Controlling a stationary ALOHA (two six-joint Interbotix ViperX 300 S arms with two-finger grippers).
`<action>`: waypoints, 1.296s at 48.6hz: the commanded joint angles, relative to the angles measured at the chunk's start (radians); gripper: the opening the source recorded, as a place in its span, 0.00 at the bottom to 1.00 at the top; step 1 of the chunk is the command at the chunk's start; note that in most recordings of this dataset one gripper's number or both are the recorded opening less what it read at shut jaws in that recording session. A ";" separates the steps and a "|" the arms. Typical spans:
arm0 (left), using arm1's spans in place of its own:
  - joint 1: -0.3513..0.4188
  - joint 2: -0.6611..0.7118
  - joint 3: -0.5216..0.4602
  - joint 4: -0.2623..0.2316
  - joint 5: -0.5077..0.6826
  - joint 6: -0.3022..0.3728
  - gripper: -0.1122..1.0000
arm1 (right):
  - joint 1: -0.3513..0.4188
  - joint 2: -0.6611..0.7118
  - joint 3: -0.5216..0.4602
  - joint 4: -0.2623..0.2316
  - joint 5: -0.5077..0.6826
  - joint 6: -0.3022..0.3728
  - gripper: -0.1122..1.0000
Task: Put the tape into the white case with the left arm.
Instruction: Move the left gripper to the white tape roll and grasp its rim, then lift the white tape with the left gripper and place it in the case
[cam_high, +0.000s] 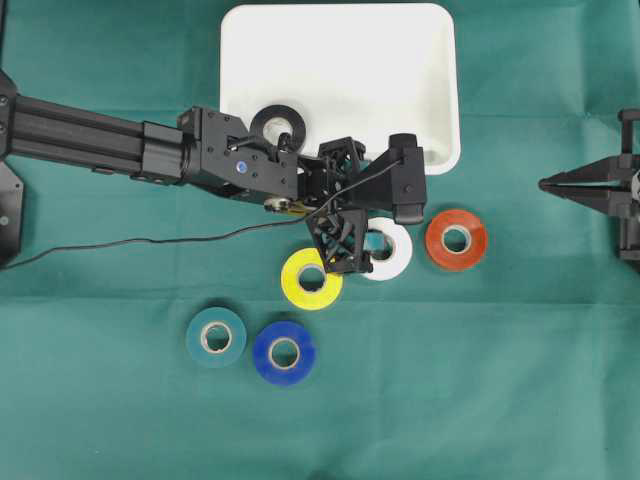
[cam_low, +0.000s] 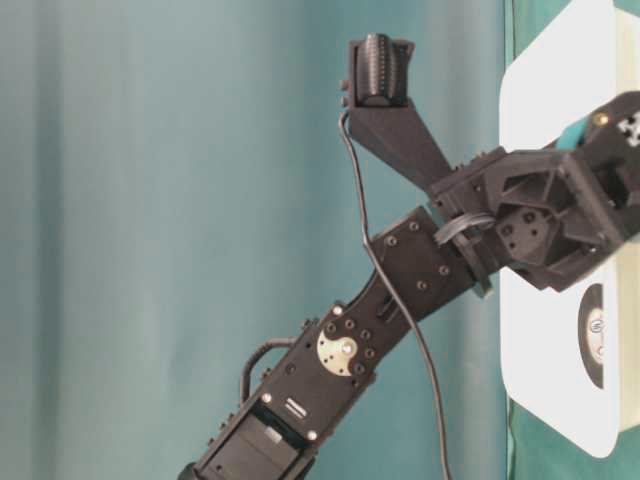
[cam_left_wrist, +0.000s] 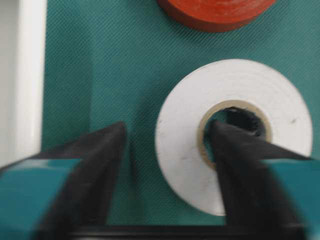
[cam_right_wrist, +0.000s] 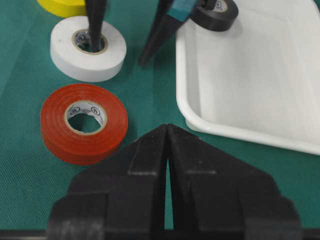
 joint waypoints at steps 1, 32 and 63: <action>0.000 -0.028 -0.021 -0.002 -0.005 0.000 0.51 | -0.002 0.008 -0.011 -0.002 -0.009 0.002 0.02; -0.044 -0.146 -0.020 0.000 0.091 0.000 0.34 | -0.002 0.008 -0.011 -0.002 -0.009 0.002 0.02; 0.038 -0.245 -0.006 0.003 0.202 0.008 0.34 | -0.002 0.008 -0.011 -0.002 -0.009 0.002 0.02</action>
